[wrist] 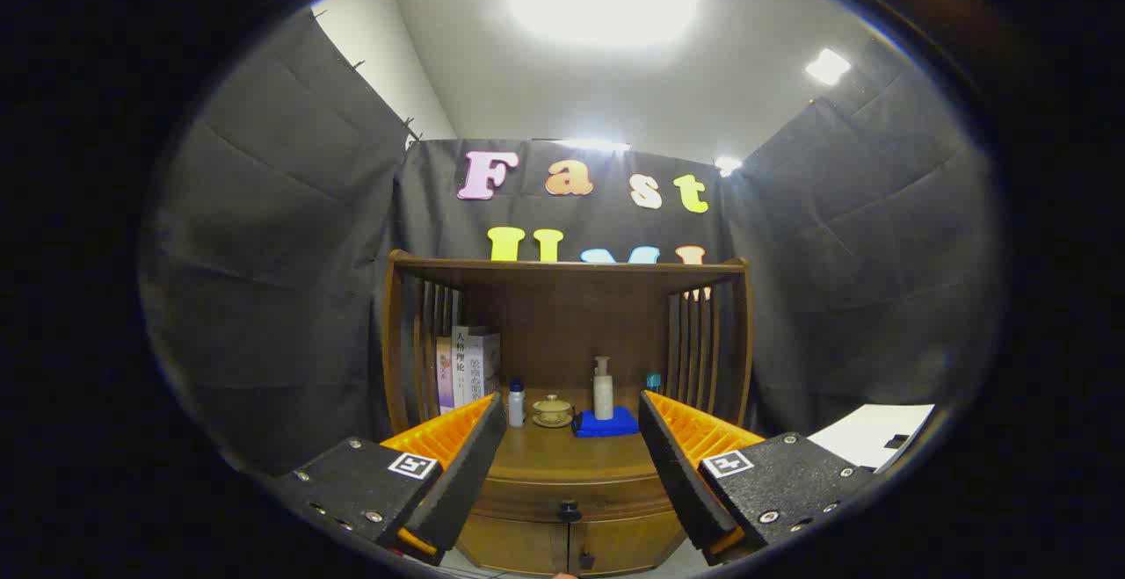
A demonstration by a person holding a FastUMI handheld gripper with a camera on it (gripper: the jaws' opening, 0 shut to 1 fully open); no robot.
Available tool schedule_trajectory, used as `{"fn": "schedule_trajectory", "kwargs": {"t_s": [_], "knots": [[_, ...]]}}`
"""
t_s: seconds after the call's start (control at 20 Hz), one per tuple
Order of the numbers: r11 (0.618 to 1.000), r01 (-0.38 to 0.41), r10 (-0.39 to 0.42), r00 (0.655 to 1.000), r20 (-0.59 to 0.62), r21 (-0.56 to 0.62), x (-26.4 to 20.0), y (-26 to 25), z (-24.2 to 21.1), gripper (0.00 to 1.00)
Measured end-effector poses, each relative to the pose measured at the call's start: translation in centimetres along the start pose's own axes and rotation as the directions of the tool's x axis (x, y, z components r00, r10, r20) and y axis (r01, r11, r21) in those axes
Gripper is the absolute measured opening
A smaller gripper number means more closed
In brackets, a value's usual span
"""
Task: Pull open the drawer, take out the items inside it, and place them on the countertop above the cabinet.
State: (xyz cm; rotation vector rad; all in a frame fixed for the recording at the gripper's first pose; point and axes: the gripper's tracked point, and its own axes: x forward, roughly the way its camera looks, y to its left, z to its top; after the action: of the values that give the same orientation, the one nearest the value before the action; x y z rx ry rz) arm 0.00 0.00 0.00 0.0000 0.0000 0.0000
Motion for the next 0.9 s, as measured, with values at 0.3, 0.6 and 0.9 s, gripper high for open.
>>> {"fn": "schedule_trajectory", "kwargs": {"t_s": [0.3,0.6,0.9], "knots": [[0.990,0.026,-0.026,1.000,0.006,-0.136,0.5,-0.9,0.1,0.94],[0.992,0.015,-0.015,1.000,0.001,-0.129,0.3,-0.6,0.1,0.95],[0.998,-0.002,0.002,1.000,0.003,-0.067,0.5,-0.9,0.5,0.95]]}}
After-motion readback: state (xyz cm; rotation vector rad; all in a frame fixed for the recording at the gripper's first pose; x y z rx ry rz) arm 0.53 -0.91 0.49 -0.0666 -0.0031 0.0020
